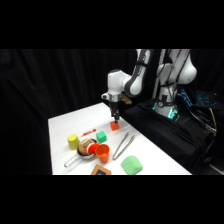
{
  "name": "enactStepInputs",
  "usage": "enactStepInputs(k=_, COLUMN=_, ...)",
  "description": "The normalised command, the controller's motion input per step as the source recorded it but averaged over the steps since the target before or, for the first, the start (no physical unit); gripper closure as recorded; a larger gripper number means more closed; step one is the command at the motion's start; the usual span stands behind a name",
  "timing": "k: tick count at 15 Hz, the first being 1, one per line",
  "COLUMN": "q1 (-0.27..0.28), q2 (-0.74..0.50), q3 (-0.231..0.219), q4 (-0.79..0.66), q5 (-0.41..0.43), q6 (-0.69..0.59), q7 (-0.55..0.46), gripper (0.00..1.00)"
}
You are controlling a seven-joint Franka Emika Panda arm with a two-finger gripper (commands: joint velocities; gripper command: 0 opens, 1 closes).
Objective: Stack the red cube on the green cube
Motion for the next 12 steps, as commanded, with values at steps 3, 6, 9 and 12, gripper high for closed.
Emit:
enactStepInputs(k=3, q1=-0.106, q2=0.17, q3=0.134, q4=0.05, q5=0.207, q6=0.22, q7=-0.13, gripper=0.0)
enactStepInputs(k=6, q1=-0.135, q2=0.19, q3=0.147, q4=0.1, q5=0.145, q6=0.18, q7=-0.11, gripper=0.0)
enactStepInputs(k=9, q1=-0.149, q2=0.19, q3=0.154, q4=0.14, q5=0.116, q6=0.15, q7=-0.1, gripper=0.0)
enactStepInputs(k=12, q1=-0.118, q2=0.22, q3=0.13, q4=0.17, q5=0.071, q6=0.15, q7=-0.05, gripper=0.0)
